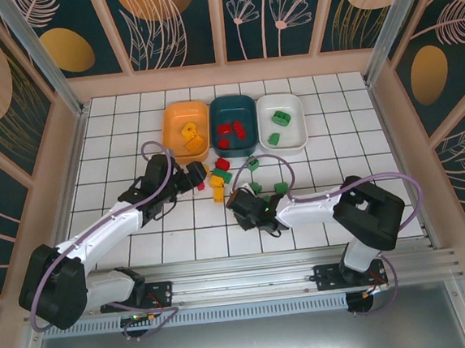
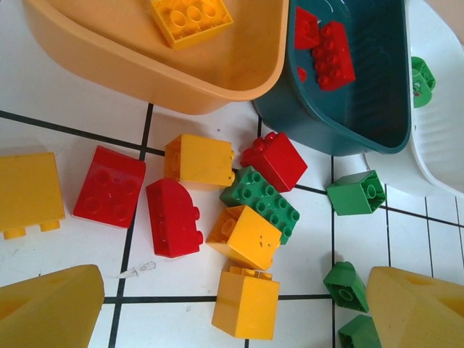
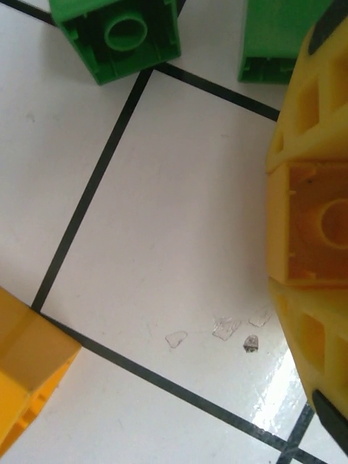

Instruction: Sort the legos into containers by color

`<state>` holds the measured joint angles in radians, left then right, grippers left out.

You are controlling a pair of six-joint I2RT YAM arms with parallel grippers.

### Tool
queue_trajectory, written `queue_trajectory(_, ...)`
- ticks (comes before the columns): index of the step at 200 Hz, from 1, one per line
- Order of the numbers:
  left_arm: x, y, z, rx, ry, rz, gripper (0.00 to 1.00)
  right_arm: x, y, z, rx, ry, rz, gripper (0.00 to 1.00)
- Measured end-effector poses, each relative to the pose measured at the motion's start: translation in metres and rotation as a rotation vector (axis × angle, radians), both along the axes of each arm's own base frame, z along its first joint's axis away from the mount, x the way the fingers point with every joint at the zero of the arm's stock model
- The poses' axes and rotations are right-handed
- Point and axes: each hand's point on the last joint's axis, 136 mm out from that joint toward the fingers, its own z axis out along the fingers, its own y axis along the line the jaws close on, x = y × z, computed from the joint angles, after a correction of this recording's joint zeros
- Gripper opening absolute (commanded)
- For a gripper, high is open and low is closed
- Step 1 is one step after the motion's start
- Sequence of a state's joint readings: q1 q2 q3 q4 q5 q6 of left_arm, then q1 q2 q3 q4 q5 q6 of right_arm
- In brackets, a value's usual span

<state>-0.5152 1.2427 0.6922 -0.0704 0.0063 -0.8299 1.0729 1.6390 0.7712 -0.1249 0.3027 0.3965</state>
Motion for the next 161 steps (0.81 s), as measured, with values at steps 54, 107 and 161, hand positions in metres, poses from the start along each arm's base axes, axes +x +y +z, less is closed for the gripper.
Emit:
queue_trajectory(54,0.009,0.022,0.003,-0.069,0.005,0.053,0.93,0.005,0.014,0.019,0.061,-0.015,0.004,0.28)
queue_trajectory(107,0.011,0.067,0.015,-0.103,-0.009,0.152,0.97,0.052,0.089,0.102,0.268,-0.129,0.038,0.28)
queue_trajectory(161,0.009,0.116,0.039,-0.119,-0.088,0.292,0.98,0.138,0.156,0.142,0.408,-0.188,0.009,0.28)
